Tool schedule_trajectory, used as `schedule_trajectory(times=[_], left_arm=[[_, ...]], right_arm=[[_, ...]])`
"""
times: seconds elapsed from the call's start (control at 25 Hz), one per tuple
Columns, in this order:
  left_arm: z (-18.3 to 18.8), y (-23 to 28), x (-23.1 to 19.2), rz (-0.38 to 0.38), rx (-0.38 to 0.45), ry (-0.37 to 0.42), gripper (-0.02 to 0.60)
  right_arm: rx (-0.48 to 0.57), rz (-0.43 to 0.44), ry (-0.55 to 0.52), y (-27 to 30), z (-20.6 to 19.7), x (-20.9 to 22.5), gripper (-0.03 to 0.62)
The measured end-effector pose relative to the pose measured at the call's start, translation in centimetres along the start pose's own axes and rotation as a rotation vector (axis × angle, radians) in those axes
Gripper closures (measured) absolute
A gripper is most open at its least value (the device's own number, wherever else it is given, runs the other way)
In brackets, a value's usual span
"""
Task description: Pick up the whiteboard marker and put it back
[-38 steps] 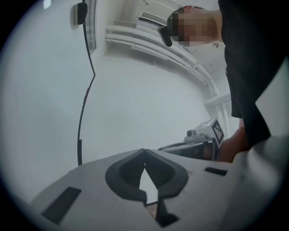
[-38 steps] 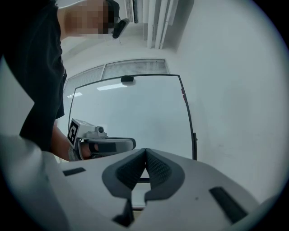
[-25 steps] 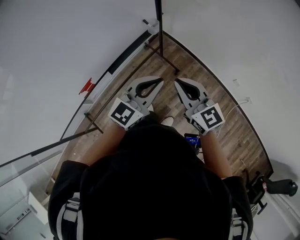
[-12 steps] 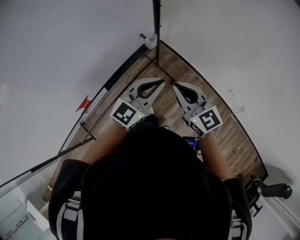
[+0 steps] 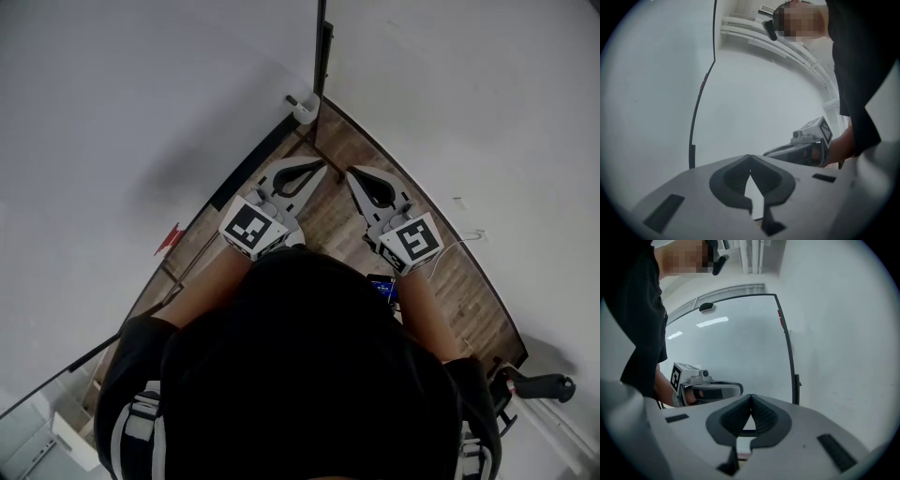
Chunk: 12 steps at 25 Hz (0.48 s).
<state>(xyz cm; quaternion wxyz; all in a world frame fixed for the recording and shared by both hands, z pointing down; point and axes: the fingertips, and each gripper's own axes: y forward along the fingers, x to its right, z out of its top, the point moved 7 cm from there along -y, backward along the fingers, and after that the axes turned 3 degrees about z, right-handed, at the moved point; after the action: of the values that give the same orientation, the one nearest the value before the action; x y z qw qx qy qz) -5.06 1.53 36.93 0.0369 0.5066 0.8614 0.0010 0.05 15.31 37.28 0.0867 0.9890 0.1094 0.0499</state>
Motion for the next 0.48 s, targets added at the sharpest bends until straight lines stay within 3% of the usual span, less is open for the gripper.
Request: schedule_trajectory(times=[0.2,0.48], left_arm=[[-0.7,0.7,-3.7,-0.007,-0.001,-0.025,0.577],[-1.1,1.6,-6.7,0.006,-0.003,0.011,0.578]], right_arm=[[-0.014,-0.008,0.010,3.2,0.4,1.6,0.594],[-0.028,0.022,0.000,6.7,0.9,3.6,0.594]])
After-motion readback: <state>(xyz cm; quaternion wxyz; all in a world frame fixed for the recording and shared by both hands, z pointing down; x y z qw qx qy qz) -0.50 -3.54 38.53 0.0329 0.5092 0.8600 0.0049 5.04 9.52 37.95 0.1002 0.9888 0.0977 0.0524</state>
